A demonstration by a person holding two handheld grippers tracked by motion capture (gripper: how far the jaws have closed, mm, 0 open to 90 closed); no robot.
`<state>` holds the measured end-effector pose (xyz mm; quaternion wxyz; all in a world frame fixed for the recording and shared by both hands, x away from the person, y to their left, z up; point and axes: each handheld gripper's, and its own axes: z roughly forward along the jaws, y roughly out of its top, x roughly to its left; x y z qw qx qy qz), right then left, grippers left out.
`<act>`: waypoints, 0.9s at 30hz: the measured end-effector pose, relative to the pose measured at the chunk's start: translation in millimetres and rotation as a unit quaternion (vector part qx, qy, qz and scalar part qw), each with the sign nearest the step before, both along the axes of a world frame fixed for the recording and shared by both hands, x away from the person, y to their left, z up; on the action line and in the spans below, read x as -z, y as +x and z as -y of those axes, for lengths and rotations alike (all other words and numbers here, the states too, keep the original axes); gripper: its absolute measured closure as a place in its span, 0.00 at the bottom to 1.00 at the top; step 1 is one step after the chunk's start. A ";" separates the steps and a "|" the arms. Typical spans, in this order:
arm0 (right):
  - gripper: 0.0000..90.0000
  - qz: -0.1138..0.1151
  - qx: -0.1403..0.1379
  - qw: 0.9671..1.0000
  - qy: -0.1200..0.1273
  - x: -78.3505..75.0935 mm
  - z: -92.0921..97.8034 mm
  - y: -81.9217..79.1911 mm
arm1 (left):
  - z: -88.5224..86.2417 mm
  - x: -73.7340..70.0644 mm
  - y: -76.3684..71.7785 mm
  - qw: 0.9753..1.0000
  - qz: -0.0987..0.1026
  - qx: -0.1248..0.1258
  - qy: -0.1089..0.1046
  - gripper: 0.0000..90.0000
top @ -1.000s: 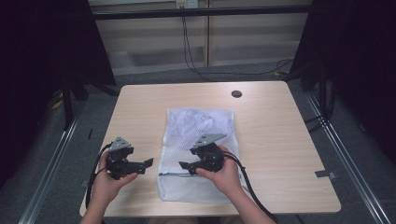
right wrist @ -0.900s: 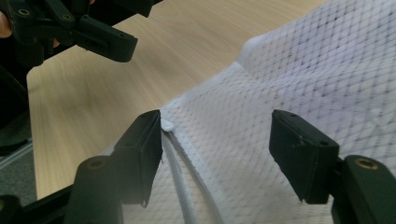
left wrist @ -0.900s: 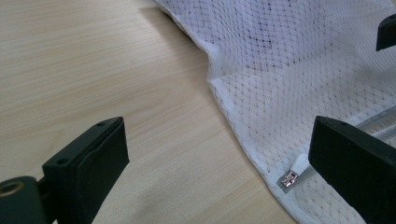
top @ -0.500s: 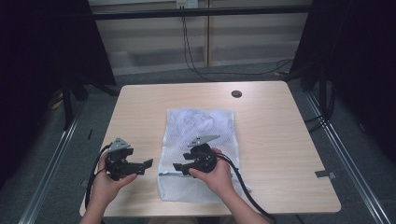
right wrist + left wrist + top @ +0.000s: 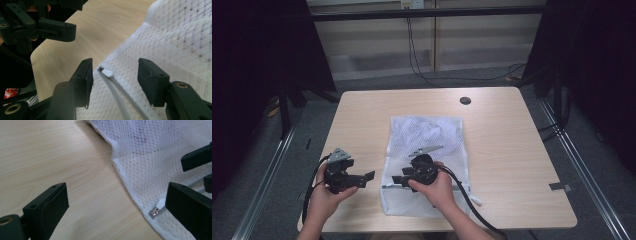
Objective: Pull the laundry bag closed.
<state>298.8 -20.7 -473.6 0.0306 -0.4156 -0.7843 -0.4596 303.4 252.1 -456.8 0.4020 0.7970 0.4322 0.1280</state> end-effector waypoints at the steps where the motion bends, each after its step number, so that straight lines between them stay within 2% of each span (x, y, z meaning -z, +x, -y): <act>1: 0.52 0.000 0.000 1.000 0.000 0.6 -1.0 0.2 | -0.7 0.0 0.0 1.000 -0.001 0.000 0.000 0.05; 13: 0.53 -0.015 0.006 1.000 -0.001 4.6 -7.9 2.1 | -1.6 0.2 0.5 1.000 -0.002 0.000 0.001 0.05; 20: 0.56 -0.032 0.014 0.999 -0.009 9.6 -12.7 3.7 | -1.1 0.7 0.3 1.000 -0.004 0.005 0.002 0.05; 27: 0.58 -0.047 0.020 0.999 -0.004 13.9 -18.1 4.3 | -1.1 1.6 -0.1 1.000 -0.004 0.005 0.002 0.05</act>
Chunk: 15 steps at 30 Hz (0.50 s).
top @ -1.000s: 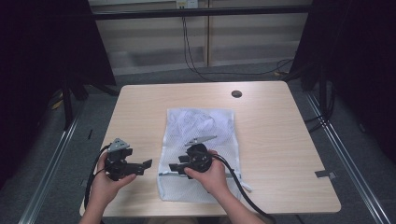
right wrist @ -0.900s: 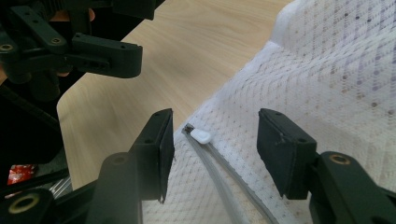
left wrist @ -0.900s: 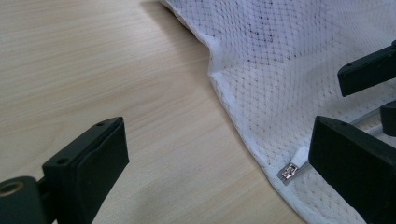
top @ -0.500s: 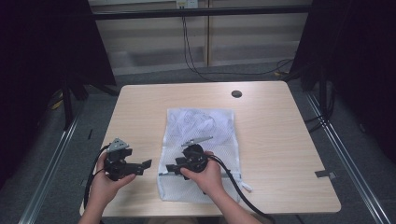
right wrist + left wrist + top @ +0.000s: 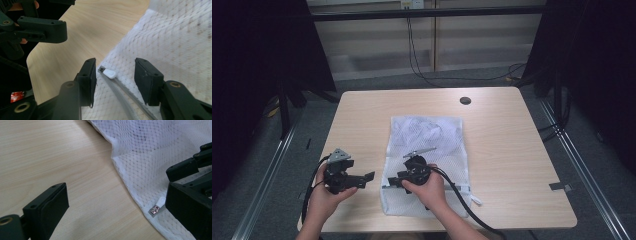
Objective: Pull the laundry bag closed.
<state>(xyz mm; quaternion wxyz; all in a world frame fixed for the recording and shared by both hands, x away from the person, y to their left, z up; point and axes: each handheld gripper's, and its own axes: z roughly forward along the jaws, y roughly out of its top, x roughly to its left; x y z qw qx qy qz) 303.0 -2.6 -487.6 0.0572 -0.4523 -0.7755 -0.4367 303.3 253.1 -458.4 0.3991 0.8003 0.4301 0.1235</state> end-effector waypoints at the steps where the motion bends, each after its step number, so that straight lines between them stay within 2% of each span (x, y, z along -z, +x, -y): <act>1: 0.58 0.000 0.000 1.000 0.000 0.0 0.0 0.0 | 0.0 0.0 0.0 1.000 0.000 0.000 0.000 0.05; 7: 0.61 -0.017 0.002 1.000 0.013 3.8 -4.5 0.8 | -1.6 0.2 0.0 1.000 -0.002 0.000 0.002 0.05; 15: 0.64 -0.025 0.000 1.000 0.013 6.9 -7.6 1.7 | -1.8 0.8 -0.3 1.000 -0.004 0.001 0.003 0.05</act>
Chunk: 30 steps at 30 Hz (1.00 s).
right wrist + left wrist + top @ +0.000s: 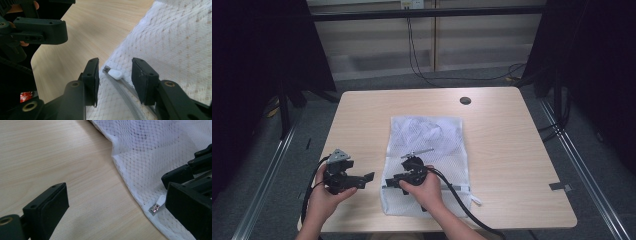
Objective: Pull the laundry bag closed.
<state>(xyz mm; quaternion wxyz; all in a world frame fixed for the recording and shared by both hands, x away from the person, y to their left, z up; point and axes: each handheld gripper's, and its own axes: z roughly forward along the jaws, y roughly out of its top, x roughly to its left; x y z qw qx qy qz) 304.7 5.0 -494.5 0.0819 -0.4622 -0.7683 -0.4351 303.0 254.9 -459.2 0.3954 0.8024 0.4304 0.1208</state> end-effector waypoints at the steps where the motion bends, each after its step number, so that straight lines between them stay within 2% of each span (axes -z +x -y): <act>1: 0.65 -0.005 0.001 1.000 0.001 0.8 -1.1 -0.1 | -0.4 -0.2 -0.1 1.000 0.000 0.000 -0.001 0.05; 18: 0.73 -0.021 -0.004 1.000 0.010 6.5 -10.0 0.5 | -2.3 -1.1 -0.2 1.000 0.002 -0.004 -0.006 0.05; 23: 0.78 -0.025 -0.006 1.000 0.008 7.1 -11.5 0.6 | -2.8 -1.1 -0.1 1.000 0.000 0.001 -0.001 0.06; 30: 0.81 -0.034 0.000 0.999 0.015 6.9 -14.4 1.0 | -2.5 -0.8 -0.4 1.000 0.000 -0.002 -0.004 0.06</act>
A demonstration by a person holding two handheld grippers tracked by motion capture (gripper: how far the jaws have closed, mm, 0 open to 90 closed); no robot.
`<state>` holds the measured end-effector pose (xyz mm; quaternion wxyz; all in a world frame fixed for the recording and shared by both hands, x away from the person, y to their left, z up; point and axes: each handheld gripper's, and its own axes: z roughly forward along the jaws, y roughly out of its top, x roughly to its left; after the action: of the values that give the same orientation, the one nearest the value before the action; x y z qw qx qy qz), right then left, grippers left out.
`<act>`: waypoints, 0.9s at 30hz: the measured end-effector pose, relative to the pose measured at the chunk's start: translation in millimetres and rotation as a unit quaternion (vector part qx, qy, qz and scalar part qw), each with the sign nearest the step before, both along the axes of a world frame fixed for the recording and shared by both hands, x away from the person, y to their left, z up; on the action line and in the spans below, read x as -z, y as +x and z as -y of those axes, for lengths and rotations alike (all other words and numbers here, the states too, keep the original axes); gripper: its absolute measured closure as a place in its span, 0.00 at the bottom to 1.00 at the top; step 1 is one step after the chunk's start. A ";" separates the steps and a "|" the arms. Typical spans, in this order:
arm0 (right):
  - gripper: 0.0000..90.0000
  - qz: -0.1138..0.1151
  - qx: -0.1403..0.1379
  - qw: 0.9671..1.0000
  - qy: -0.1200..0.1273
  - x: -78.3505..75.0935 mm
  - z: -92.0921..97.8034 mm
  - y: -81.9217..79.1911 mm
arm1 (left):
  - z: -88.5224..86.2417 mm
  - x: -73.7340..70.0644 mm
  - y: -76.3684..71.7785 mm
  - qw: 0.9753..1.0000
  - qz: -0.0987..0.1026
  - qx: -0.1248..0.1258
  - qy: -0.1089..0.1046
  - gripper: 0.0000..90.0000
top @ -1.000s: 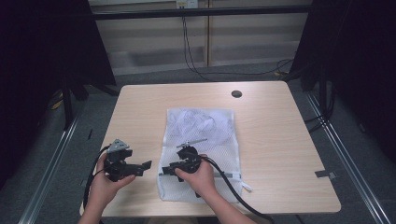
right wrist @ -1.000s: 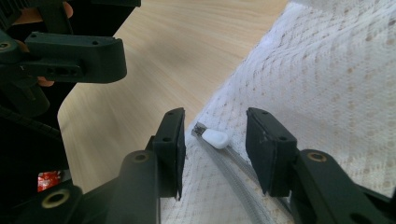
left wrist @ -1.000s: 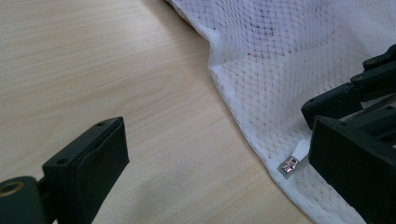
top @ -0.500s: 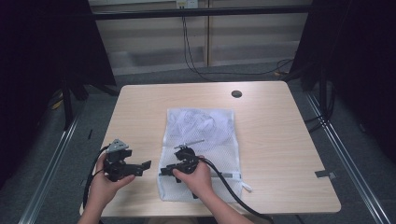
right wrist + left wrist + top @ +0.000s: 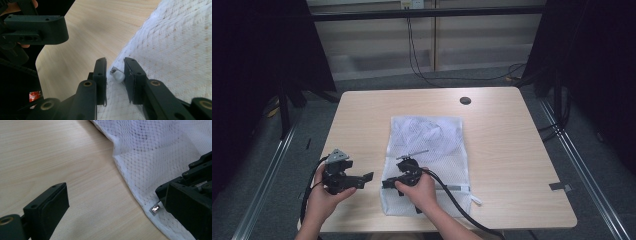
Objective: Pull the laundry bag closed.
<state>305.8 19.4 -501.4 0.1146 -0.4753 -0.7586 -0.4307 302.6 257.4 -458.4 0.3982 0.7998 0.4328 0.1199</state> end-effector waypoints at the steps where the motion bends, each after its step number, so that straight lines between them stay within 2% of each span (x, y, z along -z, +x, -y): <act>1: 0.82 -0.003 0.000 1.000 0.002 0.6 -0.7 0.1 | -0.3 0.1 0.0 1.000 0.000 0.001 0.001 0.06; 3: 0.84 -0.012 0.000 1.000 0.001 1.0 -2.0 -0.1 | -0.4 0.5 0.0 1.000 0.000 0.000 0.002 0.06; 15: 0.91 -0.015 0.003 1.000 -0.014 6.3 -7.1 1.4 | -2.8 0.8 -1.2 1.000 0.001 -0.005 0.003 0.06; 22: 0.94 -0.016 0.008 1.000 -0.015 6.1 -7.7 1.4 | -3.9 0.2 -1.9 1.000 0.001 -0.006 0.002 0.06; 27: 0.95 -0.025 0.005 1.000 -0.010 3.3 -6.1 1.3 | -5.1 -0.6 -1.9 1.000 0.000 -0.004 -0.002 0.06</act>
<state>307.0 25.4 -504.7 0.1266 -0.4905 -0.7575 -0.4117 300.7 262.6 -457.8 0.3992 0.7973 0.4362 0.1211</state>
